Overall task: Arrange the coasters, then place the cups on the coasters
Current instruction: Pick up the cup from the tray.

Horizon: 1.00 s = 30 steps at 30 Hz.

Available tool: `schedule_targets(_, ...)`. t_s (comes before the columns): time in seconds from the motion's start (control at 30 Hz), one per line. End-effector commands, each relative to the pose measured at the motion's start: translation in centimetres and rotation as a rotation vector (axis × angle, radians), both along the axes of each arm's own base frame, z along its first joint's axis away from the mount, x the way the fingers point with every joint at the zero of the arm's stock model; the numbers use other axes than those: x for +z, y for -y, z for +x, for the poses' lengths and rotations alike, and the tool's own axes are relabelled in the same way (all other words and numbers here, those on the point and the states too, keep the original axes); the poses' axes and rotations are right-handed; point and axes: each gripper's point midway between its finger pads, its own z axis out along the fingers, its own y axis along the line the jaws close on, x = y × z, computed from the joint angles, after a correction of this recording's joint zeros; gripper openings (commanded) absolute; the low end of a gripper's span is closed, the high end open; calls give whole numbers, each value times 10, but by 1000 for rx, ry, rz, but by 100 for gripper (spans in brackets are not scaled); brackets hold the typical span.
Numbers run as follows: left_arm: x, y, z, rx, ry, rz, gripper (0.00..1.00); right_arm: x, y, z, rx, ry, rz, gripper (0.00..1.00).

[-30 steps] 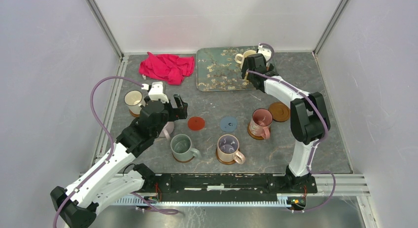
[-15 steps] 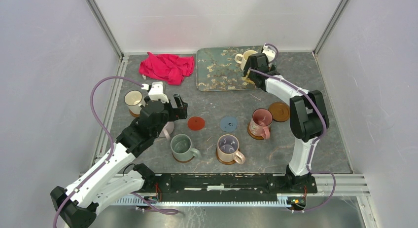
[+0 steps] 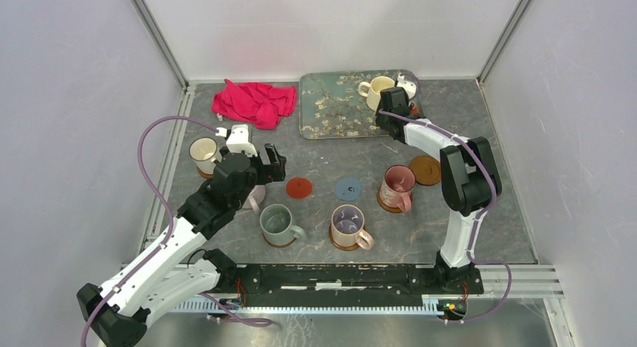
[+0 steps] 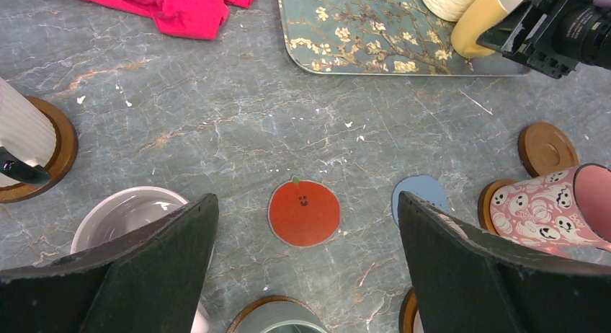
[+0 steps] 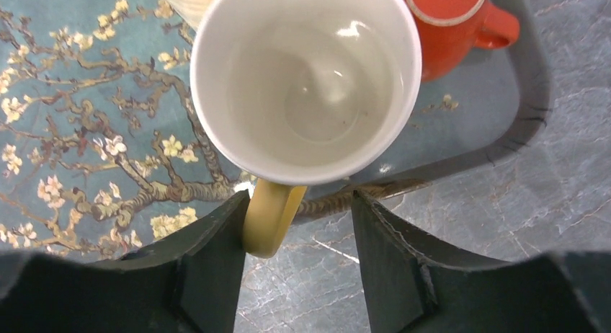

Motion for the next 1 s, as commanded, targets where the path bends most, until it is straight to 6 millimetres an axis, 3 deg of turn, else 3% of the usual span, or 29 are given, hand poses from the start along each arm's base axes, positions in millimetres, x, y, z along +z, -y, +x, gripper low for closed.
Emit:
schedule_targets(0.0,8,2,3,8,25,-30,100,14,0,-1,34,34,-6,58)
schedule_targets(0.73,9,-1,2,14,30,-32,100,8,-8,7,134,-10,-58,22)
schedule_targets(0.83,9,-1,2,13,30,-32,100,5,-7,5,141,-25,-72,23)
schedule_targets(0.97,9,1,2,8,30,-34,100,1,-4,3,141,-38,-92,31)
